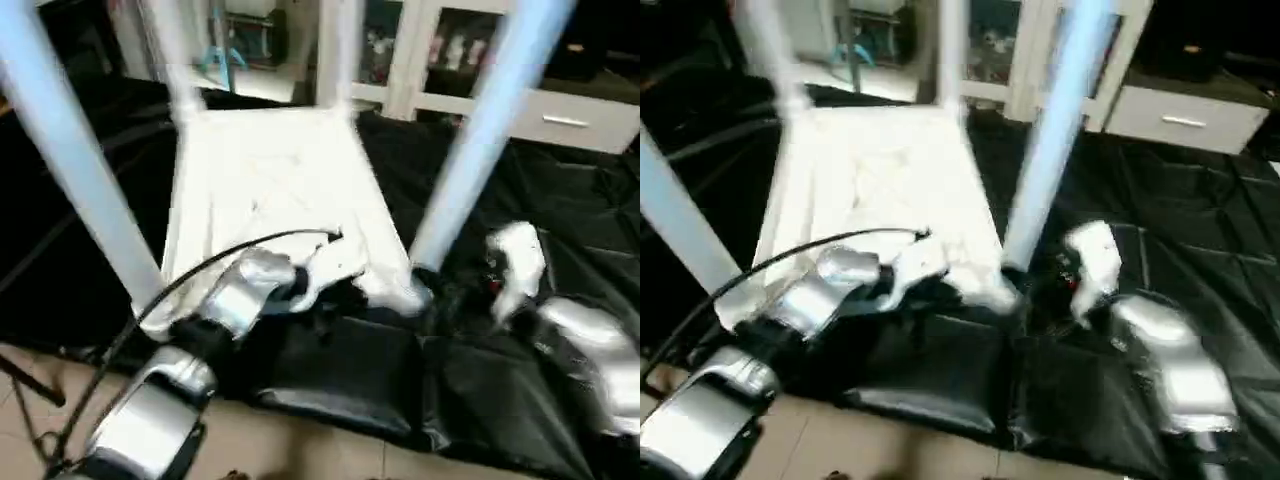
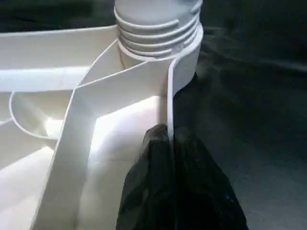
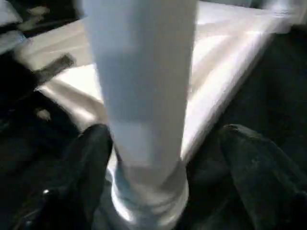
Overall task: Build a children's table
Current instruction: Rotate leg to tighten
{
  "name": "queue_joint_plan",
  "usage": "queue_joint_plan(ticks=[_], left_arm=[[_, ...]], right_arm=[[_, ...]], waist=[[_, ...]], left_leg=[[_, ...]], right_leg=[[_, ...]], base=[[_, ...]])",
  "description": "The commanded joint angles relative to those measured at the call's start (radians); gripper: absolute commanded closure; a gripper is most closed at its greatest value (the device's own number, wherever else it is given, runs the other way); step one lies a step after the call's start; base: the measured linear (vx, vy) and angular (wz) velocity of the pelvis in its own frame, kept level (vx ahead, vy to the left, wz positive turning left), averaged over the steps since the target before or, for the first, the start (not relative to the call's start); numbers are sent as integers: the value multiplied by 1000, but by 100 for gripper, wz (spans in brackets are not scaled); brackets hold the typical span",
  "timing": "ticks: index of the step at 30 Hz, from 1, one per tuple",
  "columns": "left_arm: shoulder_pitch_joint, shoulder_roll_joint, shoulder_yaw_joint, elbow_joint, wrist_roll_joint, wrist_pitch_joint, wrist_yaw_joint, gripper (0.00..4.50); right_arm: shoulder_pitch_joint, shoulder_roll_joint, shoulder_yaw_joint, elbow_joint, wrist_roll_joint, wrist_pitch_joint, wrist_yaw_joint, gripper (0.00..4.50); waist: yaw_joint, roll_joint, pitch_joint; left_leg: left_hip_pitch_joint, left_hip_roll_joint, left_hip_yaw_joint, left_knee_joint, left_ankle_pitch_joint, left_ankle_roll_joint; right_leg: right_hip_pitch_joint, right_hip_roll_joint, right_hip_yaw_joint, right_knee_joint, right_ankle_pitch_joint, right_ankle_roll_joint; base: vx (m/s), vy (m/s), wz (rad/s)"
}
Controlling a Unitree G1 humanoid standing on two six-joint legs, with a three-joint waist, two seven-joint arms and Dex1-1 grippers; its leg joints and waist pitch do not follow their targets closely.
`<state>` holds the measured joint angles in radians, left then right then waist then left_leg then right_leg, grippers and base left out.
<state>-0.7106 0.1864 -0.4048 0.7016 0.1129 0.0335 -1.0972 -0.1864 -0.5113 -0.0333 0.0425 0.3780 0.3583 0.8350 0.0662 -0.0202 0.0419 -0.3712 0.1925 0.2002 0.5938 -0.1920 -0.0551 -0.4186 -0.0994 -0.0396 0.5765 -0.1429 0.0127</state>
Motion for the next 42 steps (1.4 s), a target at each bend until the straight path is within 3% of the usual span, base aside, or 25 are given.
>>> queue_joint_plan(ticks=[1, 2, 4, 7, 11, 15, 19, 23, 24, 25, 34, 42], left_arm=[[18, -14, -32, -47, -37, -12, -62, 450], [33, 0, -42, -83, -42, 1, -98, 450], [44, 8, -46, -109, -43, 10, -122, 450], [44, 8, -47, -115, -41, 14, -131, 450], [51, 13, -49, -137, -40, 27, -140, 450], [58, 17, -49, -156, -37, 41, -144, 450], [60, 18, -48, -159, -36, 43, -145, 450], [60, 18, -48, -159, -36, 43, -145, 450], [61, 19, -47, -161, -35, 44, -147, 450], [64, 26, -47, -159, -31, 46, -149, 450], [65, 35, -43, -166, -31, 60, -151, 450], [60, 33, -45, -153, -22, 57, -148, 450]], right_arm=[[12, -41, 12, -31, 28, 33, 71, 35], [26, -104, 52, -44, 43, 69, 162, 35], [24, -142, 95, -24, 11, 46, 221, 35], [2, -140, 122, 9, -19, 32, 242, 35], [-21, -141, 150, 54, -55, -1, 268, 35], [-37, -146, 163, 79, -53, -16, 284, 35], [-41, -145, 165, 86, -55, -23, 289, 51], [-41, -145, 165, 86, -55, -23, 289, 51], [-43, -144, 166, 92, -56, -27, 294, 71], [-48, -140, 169, 109, -57, -46, 317, 88], [-61, -139, 180, 141, -67, -68, 348, 165], [-61, -135, 204, 165, -107, -116, 359, 178]], waist=[[-1, -16, -56], [0, -17, -54], [2, -20, -52], [-3, -25, -53], [-3, -28, -55], [-1, -30, -59], [0, -30, -59], [0, -30, -59], [0, -31, -59], [-2, -38, -59], [0, -38, -61], [-1, -34, -62]], left_leg=[[18, 40, -11, -75, -260, 76], [19, 42, -13, -77, -274, 73], [16, 44, -12, -78, -284, 68], [11, 40, -15, -78, -286, 57], [10, 39, -14, -76, -263, 58], [8, 39, -11, -70, -206, 83], [8, 38, -10, -67, -187, 100], [8, 39, -11, -68, -195, 98], [9, 39, -11, -68, -200, 95], [9, 39, -11, -68, -203, 95], [8, 38, -11, -65, -176, 104], [9, 38, -11, -64, -182, 101]], right_leg=[[43, -39, 26, -64, -295, -221], [46, -40, 25, -64, -312, -219], [43, -43, 26, -67, -336, -207], [40, -44, 25, -69, -381, -185], [41, -45, 25, -66, -359, -190], [45, -44, 25, -56, -270, -215], [46, -42, 24, -53, -246, -229], [47, -43, 23, -55, -267, -224], [47, -43, 23, -55, -276, -222], [46, -42, 22, -55, -281, -220], [48, -43, 23, -49, -246, -231], [49, -42, 22, -49, -233, -239]], base=[[0, 0, 0], [0, 0, 0], [0, 0, 0], [0, 0, 0], [0, 0, 0], [0, 0, 0], [0, 0, 0], [0, 0, 0], [0, 0, 0], [0, 0, 0], [0, 0, 0], [0, 0, 0]])
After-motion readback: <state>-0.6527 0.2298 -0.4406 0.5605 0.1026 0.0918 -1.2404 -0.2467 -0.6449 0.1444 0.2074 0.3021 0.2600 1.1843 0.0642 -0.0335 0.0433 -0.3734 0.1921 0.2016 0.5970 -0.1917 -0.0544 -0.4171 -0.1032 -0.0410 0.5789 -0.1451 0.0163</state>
